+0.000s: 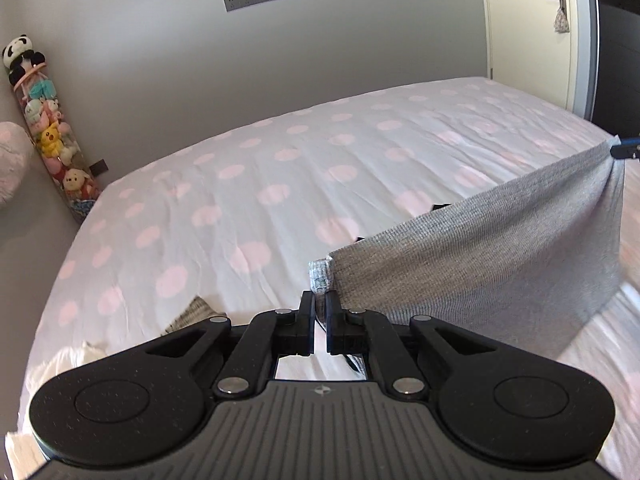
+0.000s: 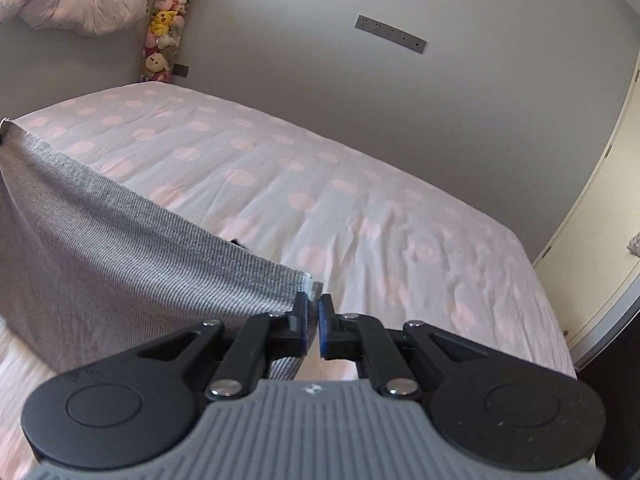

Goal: Fold clothes
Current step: 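Lift the hem with the right gripper and fold it toward the collar, then grasp the folded shirt edge with the left gripper and press it flat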

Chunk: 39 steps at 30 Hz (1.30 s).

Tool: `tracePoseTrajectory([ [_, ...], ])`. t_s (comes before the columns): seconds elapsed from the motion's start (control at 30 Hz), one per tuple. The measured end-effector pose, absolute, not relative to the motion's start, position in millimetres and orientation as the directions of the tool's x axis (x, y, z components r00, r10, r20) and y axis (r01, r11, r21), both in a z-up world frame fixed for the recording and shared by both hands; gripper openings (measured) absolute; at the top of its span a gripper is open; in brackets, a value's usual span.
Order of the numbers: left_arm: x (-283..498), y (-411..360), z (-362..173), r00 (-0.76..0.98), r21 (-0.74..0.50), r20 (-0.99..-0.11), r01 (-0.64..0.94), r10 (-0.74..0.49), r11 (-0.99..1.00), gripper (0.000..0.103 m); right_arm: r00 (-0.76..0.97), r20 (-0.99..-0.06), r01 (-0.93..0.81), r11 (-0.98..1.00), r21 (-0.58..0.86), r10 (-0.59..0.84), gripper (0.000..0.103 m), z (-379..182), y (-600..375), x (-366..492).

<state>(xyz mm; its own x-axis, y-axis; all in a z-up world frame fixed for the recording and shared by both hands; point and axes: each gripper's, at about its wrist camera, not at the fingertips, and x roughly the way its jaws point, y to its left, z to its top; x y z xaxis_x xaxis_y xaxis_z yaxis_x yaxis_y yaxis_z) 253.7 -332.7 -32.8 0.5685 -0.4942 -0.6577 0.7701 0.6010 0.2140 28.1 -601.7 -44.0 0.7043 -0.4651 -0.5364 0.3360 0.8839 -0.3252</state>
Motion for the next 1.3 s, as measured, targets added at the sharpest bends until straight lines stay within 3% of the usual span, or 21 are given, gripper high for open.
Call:
tracePoseTrajectory([
  [0.2,311,-370,-63,0.587,0.23,-0.663,0.75,-0.464,0.621,0.003,0.697,-0.523,0.333,0.868,-0.369,-0.49,0.006,-72,-629,103],
  [0.67,391,-423,-163,0.544,0.188,-0.725,0.746,-0.422,0.639,0.006,0.603,-0.632,0.33,0.873,-0.359,-0.487,0.007,-181,-692,205],
  [0.83,388,-402,-158,0.542,0.143,-0.731,0.716,-0.414,0.683,0.008,0.598,-0.646,0.383,0.877,-0.29,-0.475,0.019,-182,-686,181],
  [1.03,355,-359,-141,0.498,0.031,-0.744,0.692,-0.445,0.722,0.019,0.608,-0.668,0.434,0.884,-0.174,-0.429,0.022,-175,-667,131],
  [1.2,308,-328,-137,0.458,-0.056,-0.751,0.674,-0.476,0.736,0.044,0.618,-0.682,0.472,0.878,-0.075,-0.39,0.028,-170,-650,90],
  [1.3,281,-315,-137,0.434,-0.106,-0.754,0.661,-0.494,0.743,0.047,0.626,-0.688,0.5,0.866,-0.006,-0.366,0.03,-173,-634,61],
])
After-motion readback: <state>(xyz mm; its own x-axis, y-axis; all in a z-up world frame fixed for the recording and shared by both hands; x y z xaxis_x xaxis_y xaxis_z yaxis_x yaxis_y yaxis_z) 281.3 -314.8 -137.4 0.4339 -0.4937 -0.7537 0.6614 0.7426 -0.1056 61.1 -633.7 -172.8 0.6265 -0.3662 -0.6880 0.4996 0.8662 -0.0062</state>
